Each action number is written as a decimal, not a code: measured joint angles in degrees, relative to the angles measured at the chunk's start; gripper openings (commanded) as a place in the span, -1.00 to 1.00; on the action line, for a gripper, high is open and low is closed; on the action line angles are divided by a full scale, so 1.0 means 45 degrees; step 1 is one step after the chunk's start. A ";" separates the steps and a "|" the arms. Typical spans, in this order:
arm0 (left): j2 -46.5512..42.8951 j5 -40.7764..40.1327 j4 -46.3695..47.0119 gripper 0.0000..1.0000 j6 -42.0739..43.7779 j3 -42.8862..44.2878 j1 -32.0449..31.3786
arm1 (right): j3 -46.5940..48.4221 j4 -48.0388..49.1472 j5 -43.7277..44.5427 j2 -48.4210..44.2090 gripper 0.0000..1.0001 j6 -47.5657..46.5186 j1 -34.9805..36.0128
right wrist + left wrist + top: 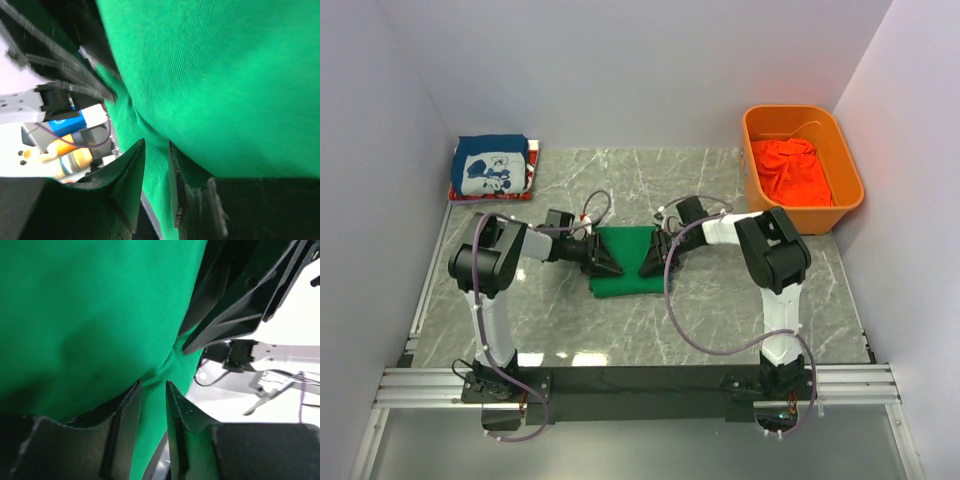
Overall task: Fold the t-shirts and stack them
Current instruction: Fold the tshirt
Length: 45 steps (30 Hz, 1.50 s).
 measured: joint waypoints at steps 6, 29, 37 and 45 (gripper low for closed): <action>0.0253 0.0461 -0.1700 -0.32 0.1603 0.1282 0.0899 | 0.0491 -0.0913 0.0083 -0.0165 -0.33 -0.0806 -0.0733; -0.0345 0.1239 -0.4041 -0.24 0.3546 0.0073 0.0321 | -0.1175 -0.1321 -0.0525 -0.0602 -0.35 -0.1647 -0.0437; -0.5027 -0.0680 -0.7956 -0.04 0.7762 0.1773 0.1710 | -0.0607 -0.3419 0.2254 -0.3347 -0.01 -0.3793 -0.0719; -1.1230 -0.5610 -0.7184 0.99 0.9122 0.2433 0.2424 | -0.0636 -0.2297 0.8233 -0.8359 0.53 -0.8218 0.3837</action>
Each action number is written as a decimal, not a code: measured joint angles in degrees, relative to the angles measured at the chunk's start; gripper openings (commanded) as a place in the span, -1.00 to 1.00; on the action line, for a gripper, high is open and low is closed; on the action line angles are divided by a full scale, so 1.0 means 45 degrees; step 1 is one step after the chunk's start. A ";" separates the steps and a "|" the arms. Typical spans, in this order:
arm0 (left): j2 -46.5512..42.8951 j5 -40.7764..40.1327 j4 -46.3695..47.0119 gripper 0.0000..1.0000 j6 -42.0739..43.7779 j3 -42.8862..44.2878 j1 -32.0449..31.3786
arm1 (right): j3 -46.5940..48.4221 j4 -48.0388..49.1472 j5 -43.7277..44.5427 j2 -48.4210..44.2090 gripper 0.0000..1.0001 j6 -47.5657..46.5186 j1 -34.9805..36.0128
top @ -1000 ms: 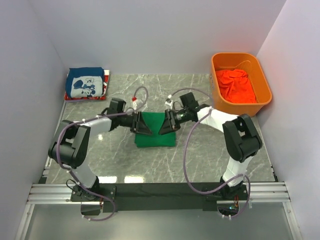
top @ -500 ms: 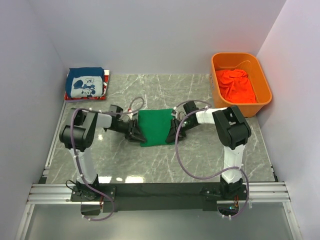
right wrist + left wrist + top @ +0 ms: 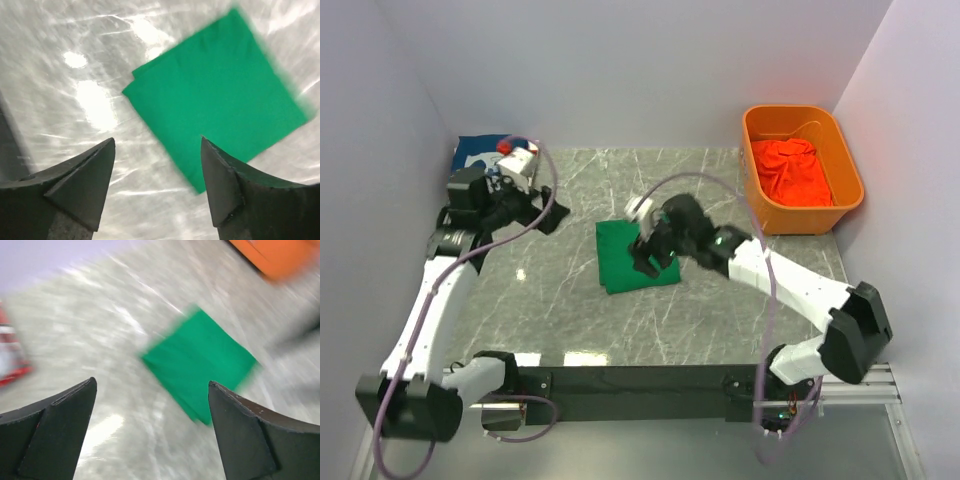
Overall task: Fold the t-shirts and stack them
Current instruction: Fold the tshirt
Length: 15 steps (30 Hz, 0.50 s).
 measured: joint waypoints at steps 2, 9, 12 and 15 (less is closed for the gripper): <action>-0.0680 -0.1399 0.0466 0.99 -0.0486 0.0097 0.0253 | -0.0403 0.0636 0.1326 -0.0389 0.53 -0.1214 0.1345; 0.0578 -0.2171 -0.0403 0.93 -0.2992 0.1962 0.2171 | -0.0418 0.1569 0.4337 0.1948 0.26 -0.4167 0.3978; 0.1214 -0.1345 -0.1015 0.99 -0.3842 0.1530 0.2973 | -0.0228 0.1637 0.4799 0.3254 0.21 -0.4575 0.4430; 0.1559 -0.0651 -0.1583 0.99 -0.4444 0.0301 0.3444 | 0.0219 0.1608 0.4920 0.4192 0.19 -0.4614 0.4687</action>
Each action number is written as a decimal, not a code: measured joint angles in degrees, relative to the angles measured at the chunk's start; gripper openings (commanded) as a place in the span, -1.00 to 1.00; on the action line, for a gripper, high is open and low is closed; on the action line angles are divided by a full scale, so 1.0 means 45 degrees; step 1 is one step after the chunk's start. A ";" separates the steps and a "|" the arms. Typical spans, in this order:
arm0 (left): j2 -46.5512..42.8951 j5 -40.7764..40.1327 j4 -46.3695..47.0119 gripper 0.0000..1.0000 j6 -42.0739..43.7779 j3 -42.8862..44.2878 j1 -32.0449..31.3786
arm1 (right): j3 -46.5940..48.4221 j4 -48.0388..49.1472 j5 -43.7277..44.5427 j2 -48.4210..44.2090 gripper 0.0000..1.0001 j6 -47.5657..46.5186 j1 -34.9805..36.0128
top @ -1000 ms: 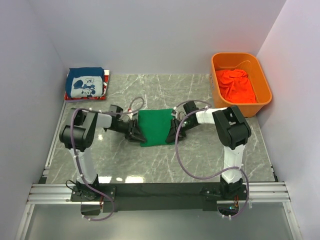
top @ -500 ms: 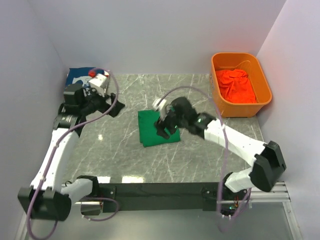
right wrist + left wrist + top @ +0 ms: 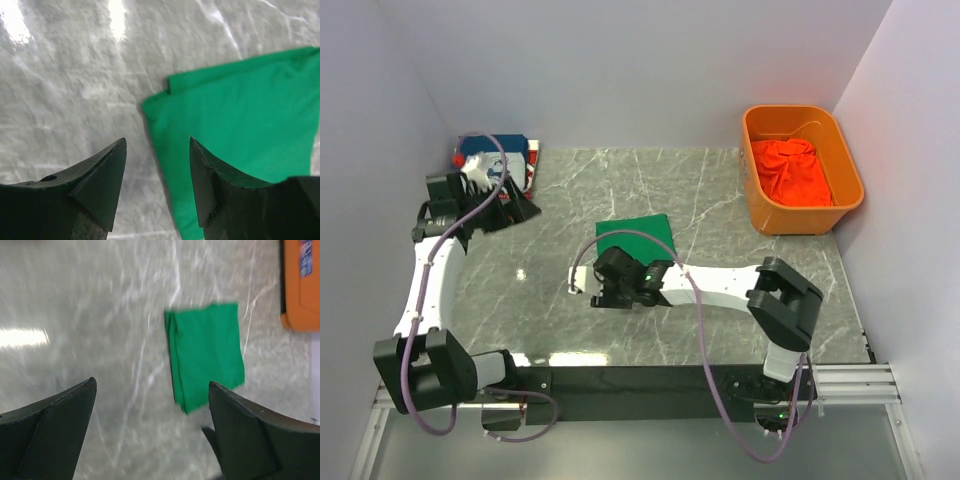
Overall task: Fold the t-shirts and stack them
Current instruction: Fold the tshirt
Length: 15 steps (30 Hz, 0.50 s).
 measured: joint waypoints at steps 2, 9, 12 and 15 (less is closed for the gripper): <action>0.0053 0.0457 -0.0321 0.99 -0.0330 -0.0797 0.0321 | 0.0243 0.0019 0.0010 0.0389 0.19 0.0019 0.0102; 0.0083 0.1515 -0.0515 0.99 -0.0937 -0.1540 0.1219 | 0.0597 0.0287 -0.0039 0.1413 0.10 0.0355 0.0185; 0.0083 0.1661 -0.0534 0.99 -0.0937 -0.1540 0.1219 | 0.0597 0.0335 -0.0063 0.1841 0.06 0.0563 0.0185; 0.0083 0.1846 -0.0510 0.99 -0.0947 -0.1545 0.1219 | 0.0719 0.0699 0.0010 0.2084 0.01 0.0733 0.0185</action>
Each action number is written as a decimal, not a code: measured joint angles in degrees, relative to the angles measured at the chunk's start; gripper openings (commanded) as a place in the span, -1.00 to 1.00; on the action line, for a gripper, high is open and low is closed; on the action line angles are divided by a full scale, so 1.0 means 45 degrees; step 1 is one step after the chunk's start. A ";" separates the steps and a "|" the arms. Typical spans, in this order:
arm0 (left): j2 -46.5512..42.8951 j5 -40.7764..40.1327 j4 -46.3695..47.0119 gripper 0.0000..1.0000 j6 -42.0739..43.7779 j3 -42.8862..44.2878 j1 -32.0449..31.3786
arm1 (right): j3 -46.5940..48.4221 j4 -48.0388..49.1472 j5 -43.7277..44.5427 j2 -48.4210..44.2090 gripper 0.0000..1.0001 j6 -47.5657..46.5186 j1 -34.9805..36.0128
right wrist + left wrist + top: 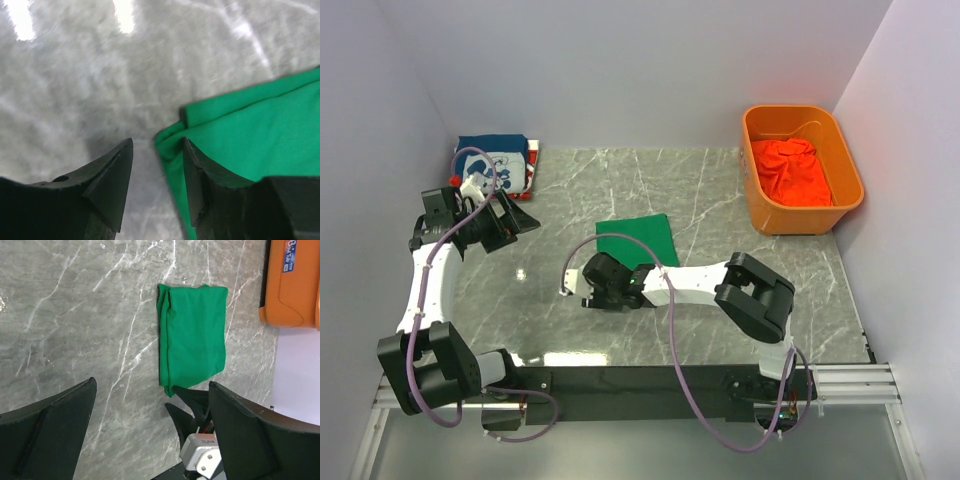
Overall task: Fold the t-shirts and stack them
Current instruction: Fold the tshirt
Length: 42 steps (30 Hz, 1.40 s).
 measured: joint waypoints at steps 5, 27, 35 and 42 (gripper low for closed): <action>-0.0087 0.0092 0.0170 0.99 -0.0058 -0.0199 0.0000 | 0.0068 0.0447 0.0350 0.0189 -0.10 0.0291 -0.0005; -0.0019 0.0588 0.5338 0.87 -0.3900 -0.4765 -0.1870 | 0.1311 -0.0894 -0.0714 0.0418 -1.00 0.1826 -0.1389; 0.1331 -0.0947 0.8592 0.99 -0.6708 -0.5527 -0.4405 | 0.1885 -0.1112 -0.1462 -0.0651 -1.00 0.3060 -0.1841; 0.3808 -0.2584 1.0890 0.99 -0.9088 -0.5498 -0.6003 | 0.2229 -0.1103 -0.1749 -0.0699 -1.00 0.3900 -0.2079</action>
